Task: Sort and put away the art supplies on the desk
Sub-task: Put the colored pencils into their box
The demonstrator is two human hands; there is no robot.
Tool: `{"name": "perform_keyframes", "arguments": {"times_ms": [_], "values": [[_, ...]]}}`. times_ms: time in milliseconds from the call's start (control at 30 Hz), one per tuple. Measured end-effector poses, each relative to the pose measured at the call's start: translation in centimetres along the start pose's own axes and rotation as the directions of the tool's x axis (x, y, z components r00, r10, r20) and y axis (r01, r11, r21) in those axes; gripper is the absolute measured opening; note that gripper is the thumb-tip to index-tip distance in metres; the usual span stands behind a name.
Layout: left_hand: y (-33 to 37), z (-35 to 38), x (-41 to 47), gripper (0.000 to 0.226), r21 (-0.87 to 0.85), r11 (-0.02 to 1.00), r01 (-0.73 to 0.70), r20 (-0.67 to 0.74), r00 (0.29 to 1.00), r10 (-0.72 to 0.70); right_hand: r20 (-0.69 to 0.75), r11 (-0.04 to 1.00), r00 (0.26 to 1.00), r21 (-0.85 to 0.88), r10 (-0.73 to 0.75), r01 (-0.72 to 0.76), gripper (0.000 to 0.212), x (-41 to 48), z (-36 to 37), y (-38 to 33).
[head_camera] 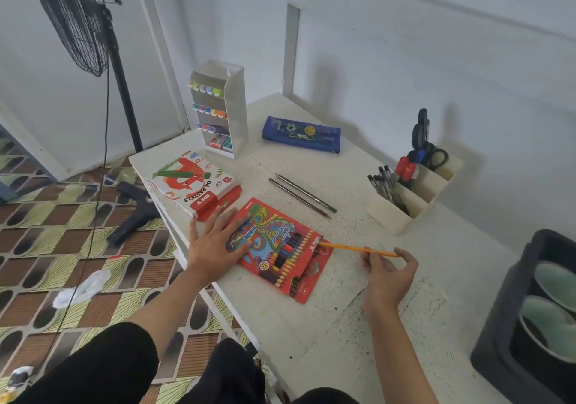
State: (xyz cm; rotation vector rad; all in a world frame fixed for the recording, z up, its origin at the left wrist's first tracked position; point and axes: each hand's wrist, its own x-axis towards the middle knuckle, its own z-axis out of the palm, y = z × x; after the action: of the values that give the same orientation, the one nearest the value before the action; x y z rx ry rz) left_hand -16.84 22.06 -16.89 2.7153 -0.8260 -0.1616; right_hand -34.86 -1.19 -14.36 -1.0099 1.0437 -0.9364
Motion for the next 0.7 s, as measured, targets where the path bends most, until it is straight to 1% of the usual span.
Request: {"name": "perform_keyframes", "arguments": {"times_ms": [67,133,167,200,267,300,333,400,500,633,700], "values": [[0.0,0.0,0.0,0.081,0.008,1.0,0.004,0.003,1.0,-0.004,0.03,0.999,1.0,-0.041,-0.005,0.006,0.018,0.2,-0.2,0.1],[-0.1,0.1,0.0,0.079,0.003,1.0,0.009,0.001,1.0,-0.009,0.082,0.99,0.995,-0.124,-0.052,0.062,0.014,0.2,-0.6,0.2],[-0.1,0.1,-0.1,0.079,-0.003,1.0,0.014,-0.001,1.0,-0.014,0.117,0.976,0.988,-0.185,-0.096,0.117,0.014,0.1,-0.8,0.3],[-0.1,0.1,0.0,0.078,-0.005,1.0,0.015,0.0,1.0,-0.015,0.164,0.947,0.975,-0.261,-0.148,0.187,0.015,0.1,-0.8,0.3],[-0.1,0.1,0.0,0.079,-0.002,1.0,0.015,0.007,1.0,-0.015,0.299,0.836,0.927,-0.427,-0.228,0.344,0.017,-0.1,-0.7,0.5],[-0.1,0.1,0.0,0.079,-0.001,1.0,0.017,0.008,1.0,-0.017,0.374,0.777,0.898,-0.484,-0.232,0.403,0.019,-0.2,-0.3,0.7],[-0.1,0.1,0.0,0.079,0.0,1.0,0.018,0.011,1.0,-0.018,0.438,0.73,0.875,-0.526,-0.207,0.436,0.02,-0.2,0.1,1.1],[0.0,0.0,0.0,0.08,0.003,1.0,0.019,0.017,1.0,-0.019,0.509,0.671,0.849,-0.581,-0.142,0.461,0.019,-0.5,1.3,1.6],[0.0,-0.1,-0.1,0.081,0.007,1.0,0.019,0.02,1.0,-0.019,0.542,0.618,0.832,-0.614,-0.123,0.491,0.019,-1.1,3.0,2.0],[0.1,-0.2,-0.1,0.082,0.028,0.999,0.025,0.037,0.999,-0.026,0.528,0.58,0.833,-0.631,-0.164,0.514,0.027,-1.4,3.9,2.5],[0.1,-0.2,-0.1,0.082,0.034,0.999,0.026,0.042,0.999,-0.027,0.544,0.534,0.82,-0.646,-0.177,0.544,0.028,-1.5,3.8,2.5]]}}
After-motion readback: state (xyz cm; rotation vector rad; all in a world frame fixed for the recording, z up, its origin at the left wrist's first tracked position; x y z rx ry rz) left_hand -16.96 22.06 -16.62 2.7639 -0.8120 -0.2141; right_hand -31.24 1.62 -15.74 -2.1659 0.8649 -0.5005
